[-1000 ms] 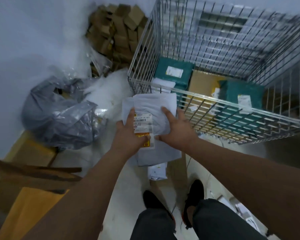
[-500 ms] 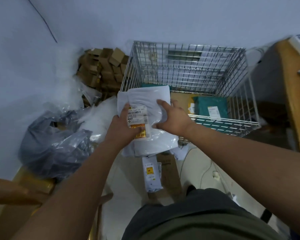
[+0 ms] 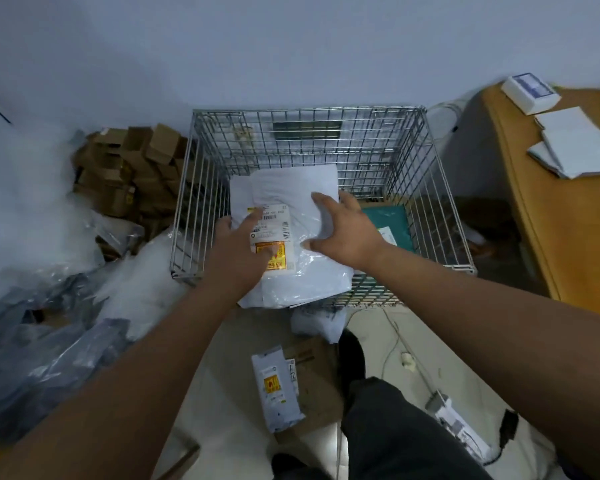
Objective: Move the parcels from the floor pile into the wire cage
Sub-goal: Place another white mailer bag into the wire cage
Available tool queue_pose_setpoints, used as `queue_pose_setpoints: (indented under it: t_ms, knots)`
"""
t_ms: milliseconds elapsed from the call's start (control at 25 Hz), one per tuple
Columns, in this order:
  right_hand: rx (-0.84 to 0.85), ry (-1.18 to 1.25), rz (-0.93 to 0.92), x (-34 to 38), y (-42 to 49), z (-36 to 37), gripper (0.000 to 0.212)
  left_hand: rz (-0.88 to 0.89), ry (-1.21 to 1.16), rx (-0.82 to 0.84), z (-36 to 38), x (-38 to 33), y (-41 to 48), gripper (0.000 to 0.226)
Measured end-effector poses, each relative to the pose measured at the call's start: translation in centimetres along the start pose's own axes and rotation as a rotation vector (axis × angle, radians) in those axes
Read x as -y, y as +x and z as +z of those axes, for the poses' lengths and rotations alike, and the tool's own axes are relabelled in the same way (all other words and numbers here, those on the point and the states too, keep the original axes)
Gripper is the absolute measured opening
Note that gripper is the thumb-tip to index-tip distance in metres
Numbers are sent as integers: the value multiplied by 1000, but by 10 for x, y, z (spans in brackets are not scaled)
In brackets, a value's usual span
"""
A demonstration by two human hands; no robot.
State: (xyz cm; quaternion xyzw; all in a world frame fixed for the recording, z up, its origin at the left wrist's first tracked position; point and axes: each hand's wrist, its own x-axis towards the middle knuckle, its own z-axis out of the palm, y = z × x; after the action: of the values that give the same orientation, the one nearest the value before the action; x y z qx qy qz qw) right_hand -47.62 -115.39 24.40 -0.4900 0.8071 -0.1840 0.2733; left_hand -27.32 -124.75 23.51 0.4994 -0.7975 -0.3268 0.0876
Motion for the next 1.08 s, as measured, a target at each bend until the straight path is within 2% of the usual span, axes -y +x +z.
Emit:
queue_pose_setpoints:
  t_ms: [80,160,360,480,720,920,1080]
  knots:
    - [20,3,13,-24,37,-6,104,17,11,-2,14,-11,39,60]
    - [54,11,18,-50,69,-8,110,-17,16,37,30,-20,77,62]
    - [126,-34,50,-111,136,14,116,-99,45,245,88,-18,162,109]
    - [140,-46,88,-152,172,44,115,-112,19,331,134,-7,208,119]
    - [167,-42,115,-230,235,121,119,-133,154,448,228,42,279,129]
    - [258,-42,151,-277,272,187,124,-206,237,515,302,84,307,128]
    - [306,-36,240,-303,291,225,123,-284,203,601,352,113,327,142]
